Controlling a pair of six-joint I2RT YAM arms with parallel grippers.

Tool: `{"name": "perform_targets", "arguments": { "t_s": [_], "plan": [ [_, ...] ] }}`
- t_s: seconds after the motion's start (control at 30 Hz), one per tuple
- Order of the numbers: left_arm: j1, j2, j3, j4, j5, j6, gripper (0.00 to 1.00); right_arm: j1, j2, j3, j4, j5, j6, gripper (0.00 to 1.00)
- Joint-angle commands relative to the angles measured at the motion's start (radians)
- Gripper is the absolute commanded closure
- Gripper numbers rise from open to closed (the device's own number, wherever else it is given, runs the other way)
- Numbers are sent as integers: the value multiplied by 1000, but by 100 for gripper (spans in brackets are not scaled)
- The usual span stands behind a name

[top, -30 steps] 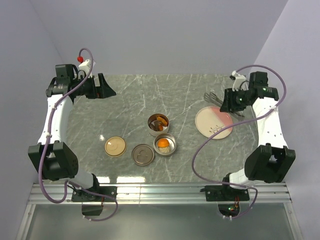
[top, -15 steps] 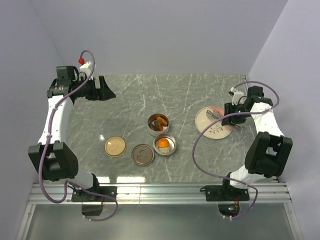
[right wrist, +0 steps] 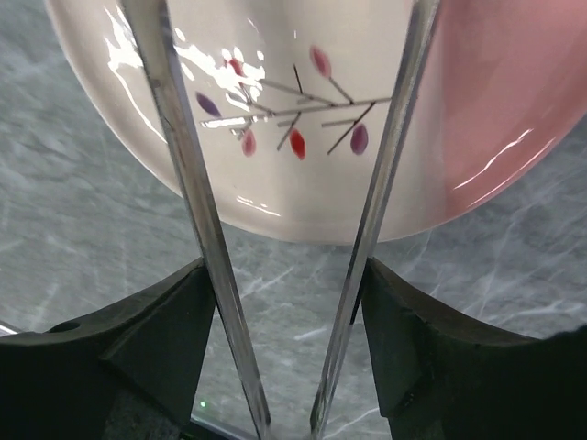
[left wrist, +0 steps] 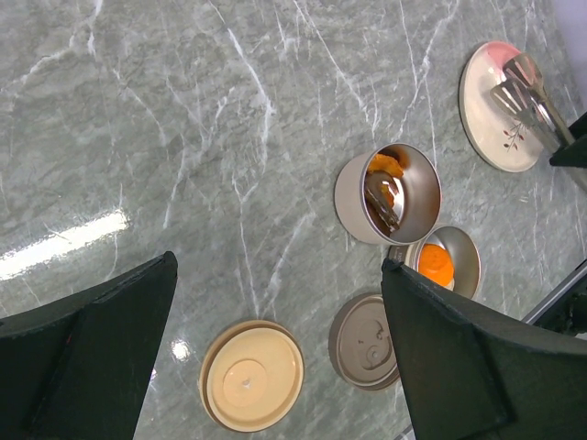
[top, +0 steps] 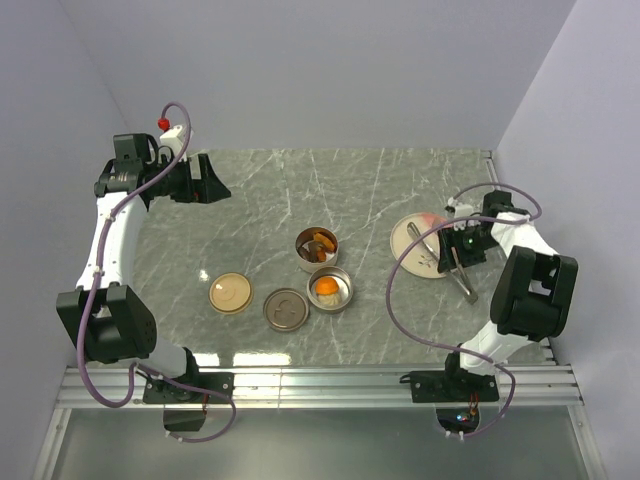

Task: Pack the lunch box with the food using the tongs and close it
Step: Put down the clamp

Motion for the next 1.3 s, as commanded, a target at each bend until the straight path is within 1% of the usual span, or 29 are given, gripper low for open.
{"name": "perform_targets", "arguments": {
  "t_s": [0.0,0.07,0.1,0.13,0.17,0.23,0.27,0.43,0.47,0.6,0.73,0.87,0.93,1.03,1.07,1.13,1.17,1.27],
  "plan": [
    [-4,-40,4,12,2,23,1,-2,8,-24,15,41,-72,30],
    [-5,-39,3,12,4,21,1,-2,16,-45,24,72,-90,29],
    [-5,-40,0,12,4,21,1,-2,19,-50,26,80,-95,27],
    [-4,-40,0,14,4,21,1,-2,22,-60,29,86,-104,23],
    [-4,-40,-2,14,2,21,1,-2,22,-65,32,95,-107,15],
    [-4,-40,0,12,1,24,1,-2,16,-74,37,98,-112,14],
    [-4,-40,0,11,-1,23,1,-2,11,-76,37,100,-115,7],
    [-5,-33,14,0,-5,30,1,-2,14,-62,26,107,-119,5],
    [-5,-33,18,-2,-5,29,1,0,11,-60,15,107,-121,0],
    [-4,-42,21,-3,-21,33,1,-2,-21,-33,-9,109,-110,0],
    [-5,-56,17,0,-30,23,1,-3,-88,4,-23,113,-83,0],
    [-5,-75,9,1,-37,29,1,-3,-122,87,-80,55,-56,0],
    [-5,-88,-11,0,-48,56,1,-3,-151,151,-120,26,-41,0],
    [-4,-106,-63,-43,-31,165,1,-2,-191,237,-156,-29,-15,0],
    [-5,-111,-90,-81,-25,243,1,1,-200,258,-163,-48,-6,0],
    [-5,-125,-126,-115,-14,327,1,17,-225,311,-189,-69,11,0],
    [-7,-138,-164,-130,-14,410,1,26,-234,326,-195,-74,14,0],
    [-19,-167,-242,-189,-46,535,1,61,-277,354,-203,-110,14,0]
  ]
}}
